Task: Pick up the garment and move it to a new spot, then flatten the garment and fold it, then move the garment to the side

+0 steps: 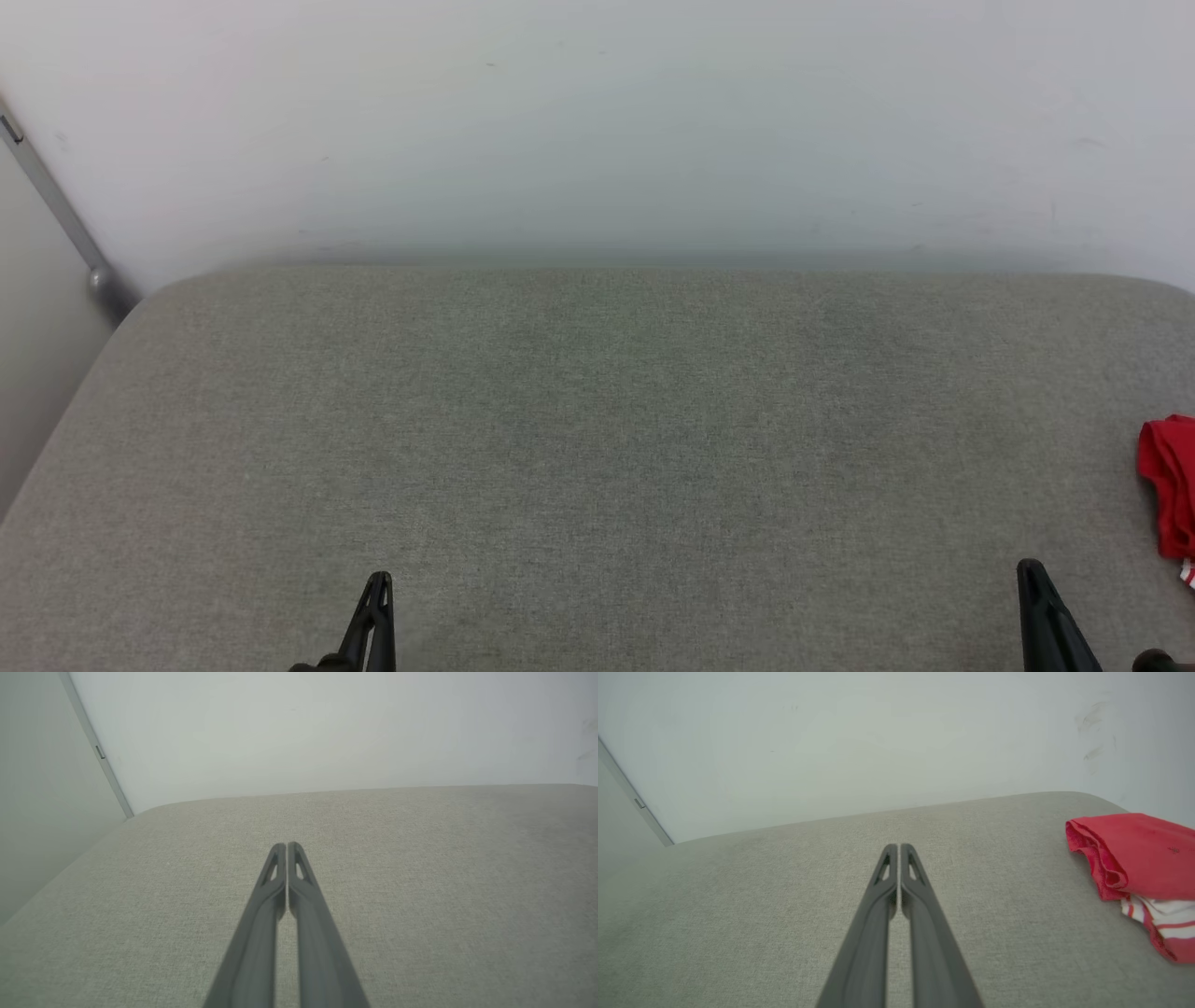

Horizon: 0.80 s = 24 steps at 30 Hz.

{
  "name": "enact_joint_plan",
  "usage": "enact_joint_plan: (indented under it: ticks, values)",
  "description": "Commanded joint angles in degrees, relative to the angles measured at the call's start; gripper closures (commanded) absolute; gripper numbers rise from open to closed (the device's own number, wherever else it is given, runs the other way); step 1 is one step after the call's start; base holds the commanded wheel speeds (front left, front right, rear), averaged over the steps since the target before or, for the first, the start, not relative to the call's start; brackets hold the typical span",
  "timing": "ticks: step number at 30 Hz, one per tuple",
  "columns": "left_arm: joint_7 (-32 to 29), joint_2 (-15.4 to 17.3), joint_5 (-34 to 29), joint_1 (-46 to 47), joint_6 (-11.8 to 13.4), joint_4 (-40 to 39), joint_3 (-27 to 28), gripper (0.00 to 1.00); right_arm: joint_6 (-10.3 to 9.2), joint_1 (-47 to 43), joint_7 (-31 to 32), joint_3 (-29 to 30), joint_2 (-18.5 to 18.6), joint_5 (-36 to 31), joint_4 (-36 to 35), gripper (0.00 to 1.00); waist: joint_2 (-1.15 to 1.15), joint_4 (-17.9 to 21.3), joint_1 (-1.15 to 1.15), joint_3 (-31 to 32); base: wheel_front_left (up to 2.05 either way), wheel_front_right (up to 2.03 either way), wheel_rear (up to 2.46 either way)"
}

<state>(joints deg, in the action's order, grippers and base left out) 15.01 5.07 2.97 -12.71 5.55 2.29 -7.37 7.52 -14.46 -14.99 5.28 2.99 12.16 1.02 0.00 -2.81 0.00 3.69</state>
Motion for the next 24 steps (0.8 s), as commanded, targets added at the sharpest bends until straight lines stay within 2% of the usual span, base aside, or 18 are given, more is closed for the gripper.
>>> enact_joint_plan:
  ticks: [1, 8, 24]
  values:
    - [-0.23, -0.01, 2.11, 0.14, -0.23, -0.24, 0.04, 1.00, 0.00, 0.35, 0.32, -0.11, 0.02, 1.90, 0.06, 1.00, 0.00, 0.04, 0.00, -0.06, 0.00, 0.00, 0.00]
    - [-1.83, 0.34, 11.32, 1.98, -1.35, 0.73, 0.82, 1.00, 0.00, 2.40, 2.07, -0.41, 0.40, 10.02, 1.28, 1.00, 0.00, 0.20, 0.00, -0.28, 0.00, 0.00, 0.00]
    - [-4.91, 0.74, 28.19, 5.72, -3.87, 3.42, 2.28, 1.00, -0.01, 6.23, 5.42, -0.85, 0.93, 24.93, 3.63, 1.00, 0.00, 0.53, 0.00, -0.73, 0.00, 0.00, 0.00]
